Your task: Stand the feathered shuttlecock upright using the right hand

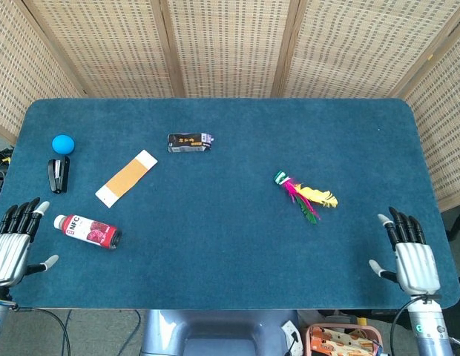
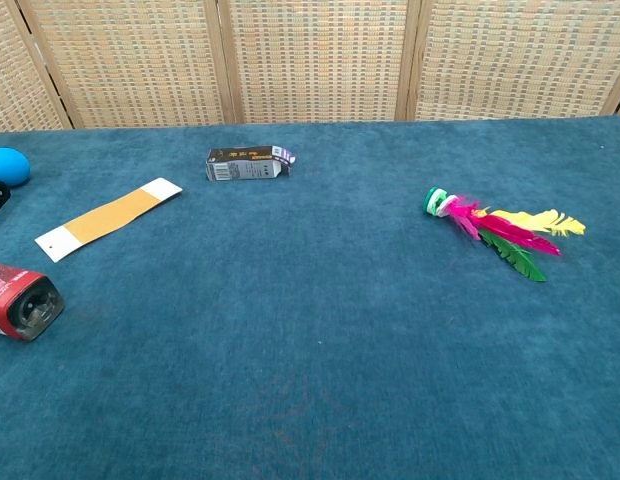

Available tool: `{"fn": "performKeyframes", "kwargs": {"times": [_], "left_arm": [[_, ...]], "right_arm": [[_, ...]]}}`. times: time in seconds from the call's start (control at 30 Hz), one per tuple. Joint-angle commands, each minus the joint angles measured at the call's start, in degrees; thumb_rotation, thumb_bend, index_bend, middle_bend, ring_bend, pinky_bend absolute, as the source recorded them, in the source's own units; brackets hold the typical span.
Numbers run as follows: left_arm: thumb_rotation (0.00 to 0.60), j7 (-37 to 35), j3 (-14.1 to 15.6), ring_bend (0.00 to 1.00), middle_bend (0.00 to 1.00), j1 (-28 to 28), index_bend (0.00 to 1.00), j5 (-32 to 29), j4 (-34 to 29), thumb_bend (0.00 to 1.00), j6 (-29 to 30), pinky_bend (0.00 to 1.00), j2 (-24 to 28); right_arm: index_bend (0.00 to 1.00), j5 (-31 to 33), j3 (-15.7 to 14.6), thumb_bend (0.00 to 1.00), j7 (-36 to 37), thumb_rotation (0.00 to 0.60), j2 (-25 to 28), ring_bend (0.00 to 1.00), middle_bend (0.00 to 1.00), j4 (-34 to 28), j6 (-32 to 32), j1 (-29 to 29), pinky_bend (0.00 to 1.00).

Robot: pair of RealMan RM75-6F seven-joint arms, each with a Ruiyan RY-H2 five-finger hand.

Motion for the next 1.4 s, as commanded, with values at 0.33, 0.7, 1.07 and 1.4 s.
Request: {"fn": "performKeyframes", "kwargs": {"times": [0.33, 0.7, 1.07, 1.4], "left_arm": [[0.6, -1.2, 0.1, 0.0, 0.0, -0.1, 0.0, 0.2, 0.1, 0.06, -0.2, 0.0, 0.3], [0.6, -2.1, 0.0, 0.0, 0.0, -0.6, 0.0, -0.7, 0.6, 0.06, -1.7, 0.0, 0.2], [0.6, -2.6, -0.1, 0.0, 0.0, -0.8, 0.0, -1.3, 0.9, 0.06, -2.5, 0.0, 0.3], [0.6, -2.4, 0.0, 0.0, 0.0, -1.0, 0.0, -1.5, 1.3, 0.06, -3.0, 0.0, 0.0]], "right_arm": [[0.3, 3.3, 4.6, 0.15, -11.9, 0.6, -9.5, 0.0, 0.0, -5.7, -5.8, 7.1, 0.0], [0.3, 14.3, 8.5, 0.15, -17.7, 0.6, -17.3, 0.0, 0.0, 0.2, -12.9, 12.5, 0.0], [0.3, 19.2, 10.3, 0.15, -18.6, 0.6, -21.6, 0.0, 0.0, 5.9, -16.6, 16.4, 0.0], [0.32, 23.1, 13.5, 0.17, -19.6, 0.6, -21.5, 0.0, 0.0, 8.9, -18.1, 19.5, 0.0]]}}
